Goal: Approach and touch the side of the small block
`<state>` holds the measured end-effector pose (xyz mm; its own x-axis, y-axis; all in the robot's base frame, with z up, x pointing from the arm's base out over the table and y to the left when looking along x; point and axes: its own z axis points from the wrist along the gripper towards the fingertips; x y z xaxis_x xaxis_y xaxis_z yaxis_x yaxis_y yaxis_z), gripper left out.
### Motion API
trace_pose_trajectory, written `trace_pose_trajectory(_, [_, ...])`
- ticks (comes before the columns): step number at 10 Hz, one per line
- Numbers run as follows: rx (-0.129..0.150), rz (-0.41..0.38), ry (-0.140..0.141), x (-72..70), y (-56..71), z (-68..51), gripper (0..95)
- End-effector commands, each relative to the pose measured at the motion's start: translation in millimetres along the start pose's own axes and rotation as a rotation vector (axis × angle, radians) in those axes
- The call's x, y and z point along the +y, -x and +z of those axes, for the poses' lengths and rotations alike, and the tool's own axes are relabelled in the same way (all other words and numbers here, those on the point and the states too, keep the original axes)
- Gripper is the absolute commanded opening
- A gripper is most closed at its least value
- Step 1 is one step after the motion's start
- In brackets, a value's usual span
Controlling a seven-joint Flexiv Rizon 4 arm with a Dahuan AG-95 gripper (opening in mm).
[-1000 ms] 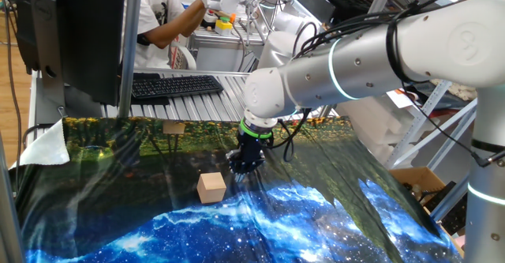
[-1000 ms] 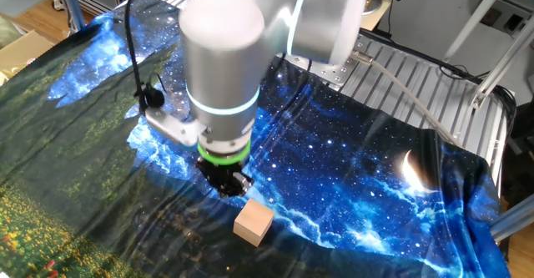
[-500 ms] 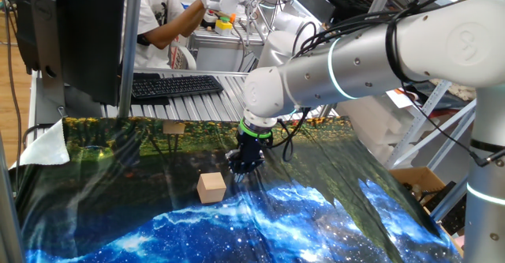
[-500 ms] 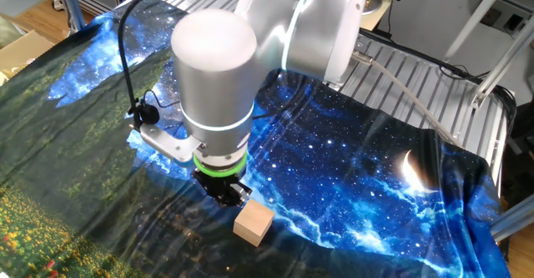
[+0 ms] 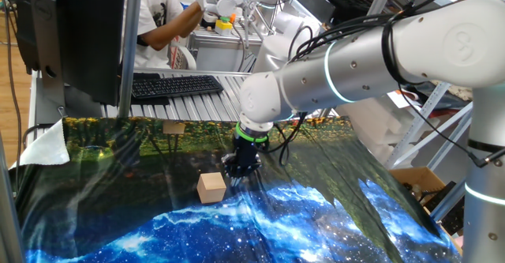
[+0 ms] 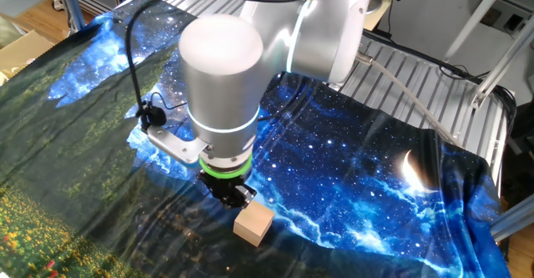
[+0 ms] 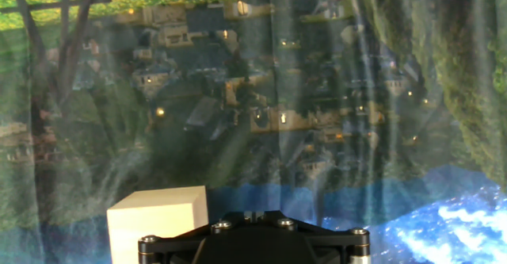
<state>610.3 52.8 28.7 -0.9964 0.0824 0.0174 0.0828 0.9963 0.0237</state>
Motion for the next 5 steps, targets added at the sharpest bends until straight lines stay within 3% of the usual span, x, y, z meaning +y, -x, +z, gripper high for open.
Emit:
trace_pose_trajectory(1, [0.002,0.008,0.004,4.8,-2.3,3.1,0.0])
trace_pose_trajectory(5, [0.007,0.020,0.006,14.4,-4.0,5.7,0.0])
